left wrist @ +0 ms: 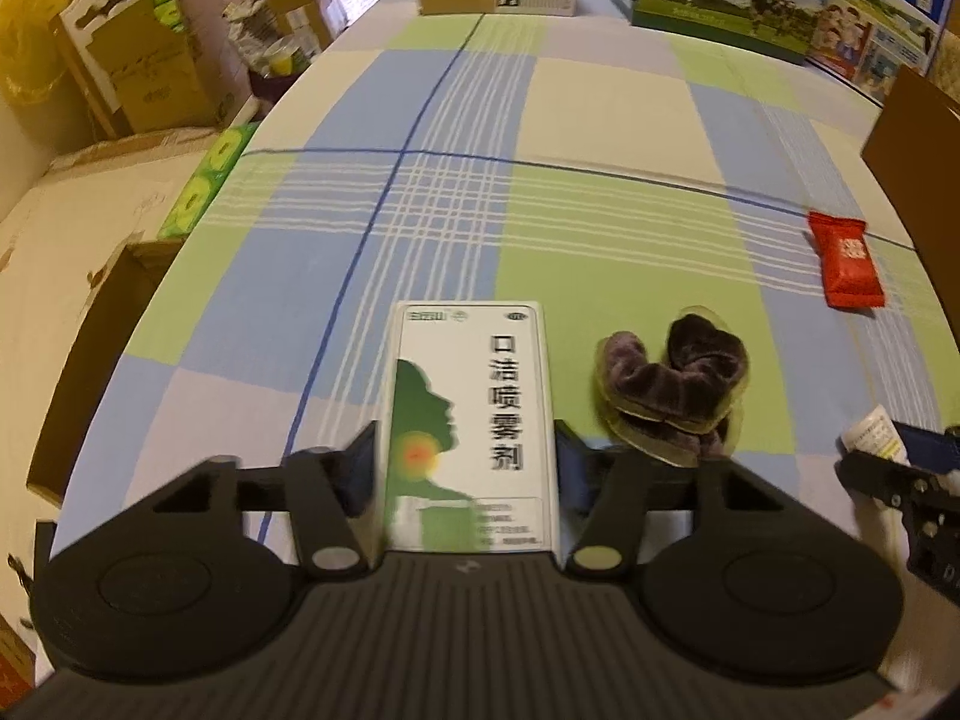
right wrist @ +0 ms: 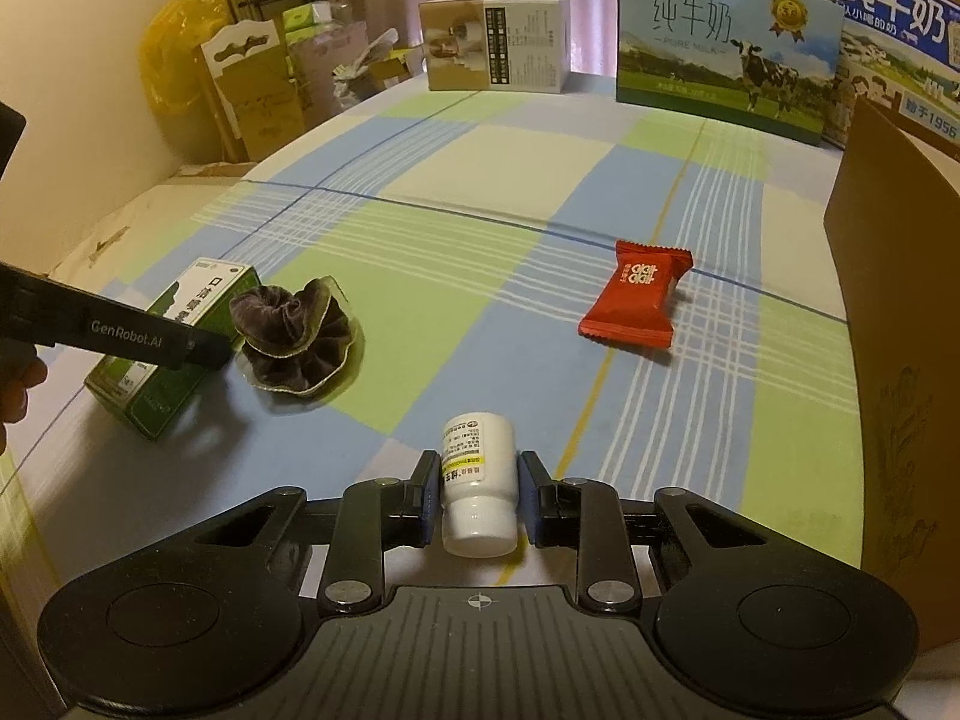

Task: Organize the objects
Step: 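Lift the green box and pill bottle and turn toward the cardboard box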

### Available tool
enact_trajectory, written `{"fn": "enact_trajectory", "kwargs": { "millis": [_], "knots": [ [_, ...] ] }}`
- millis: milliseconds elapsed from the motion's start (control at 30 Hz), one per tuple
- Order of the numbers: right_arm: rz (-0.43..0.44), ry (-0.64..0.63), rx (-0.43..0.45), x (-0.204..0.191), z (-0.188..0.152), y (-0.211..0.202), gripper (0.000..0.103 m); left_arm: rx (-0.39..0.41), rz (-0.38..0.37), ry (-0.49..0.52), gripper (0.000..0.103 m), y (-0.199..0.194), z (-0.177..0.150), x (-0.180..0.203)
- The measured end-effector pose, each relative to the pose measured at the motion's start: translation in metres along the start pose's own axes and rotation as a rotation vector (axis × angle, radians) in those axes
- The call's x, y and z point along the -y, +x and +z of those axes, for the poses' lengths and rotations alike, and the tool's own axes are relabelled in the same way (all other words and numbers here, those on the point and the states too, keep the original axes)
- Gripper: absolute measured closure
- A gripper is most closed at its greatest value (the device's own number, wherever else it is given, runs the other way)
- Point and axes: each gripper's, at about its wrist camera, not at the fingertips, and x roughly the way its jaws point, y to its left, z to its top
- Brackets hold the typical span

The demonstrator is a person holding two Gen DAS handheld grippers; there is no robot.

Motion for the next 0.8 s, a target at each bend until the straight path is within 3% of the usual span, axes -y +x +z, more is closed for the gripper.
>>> {"fn": "enact_trajectory", "kwargs": {
  "millis": [800],
  "knots": [
    [-0.006, -0.023, 0.007, -0.003, -0.0031, 0.0001, 0.079, -0.012, 0.017, -0.001, 0.051, -0.0055, -0.0061, 0.0036]
  ]
}}
